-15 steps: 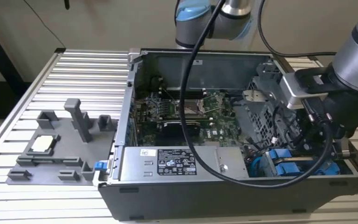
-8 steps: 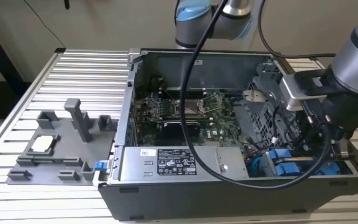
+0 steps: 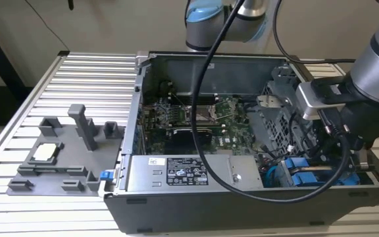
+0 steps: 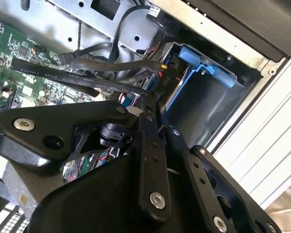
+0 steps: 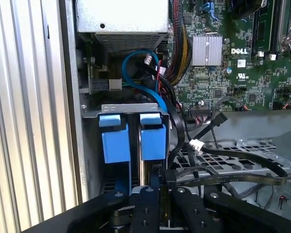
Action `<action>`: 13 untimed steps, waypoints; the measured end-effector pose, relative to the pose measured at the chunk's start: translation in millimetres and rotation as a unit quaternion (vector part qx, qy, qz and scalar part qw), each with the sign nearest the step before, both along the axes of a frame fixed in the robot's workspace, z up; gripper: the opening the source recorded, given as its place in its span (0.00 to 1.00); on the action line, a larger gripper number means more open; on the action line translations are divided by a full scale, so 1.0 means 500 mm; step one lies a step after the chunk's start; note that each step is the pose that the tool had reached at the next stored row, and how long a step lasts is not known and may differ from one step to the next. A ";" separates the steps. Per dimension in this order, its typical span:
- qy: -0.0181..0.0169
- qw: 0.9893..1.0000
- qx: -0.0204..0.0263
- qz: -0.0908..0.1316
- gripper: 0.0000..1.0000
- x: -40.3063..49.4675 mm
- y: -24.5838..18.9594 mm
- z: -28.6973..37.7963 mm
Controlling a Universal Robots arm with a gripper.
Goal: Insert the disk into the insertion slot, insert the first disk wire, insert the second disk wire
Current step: 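Insert the second disk wire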
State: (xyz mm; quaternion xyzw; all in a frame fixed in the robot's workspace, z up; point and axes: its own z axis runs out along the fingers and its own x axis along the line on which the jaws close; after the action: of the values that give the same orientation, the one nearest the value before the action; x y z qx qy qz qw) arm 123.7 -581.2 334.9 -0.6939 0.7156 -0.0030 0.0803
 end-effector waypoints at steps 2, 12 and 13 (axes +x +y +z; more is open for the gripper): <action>0.000 1.000 0.000 0.000 0.16 0.000 0.0001 0.000; 0.002 1.000 0.000 0.000 0.24 0.000 -0.0035 0.026; 0.003 1.000 0.000 0.000 0.24 0.000 -0.0035 0.034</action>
State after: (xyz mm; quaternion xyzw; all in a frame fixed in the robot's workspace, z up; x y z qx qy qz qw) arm 123.7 -583.0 352.0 -0.6939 0.7158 -0.0010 0.0784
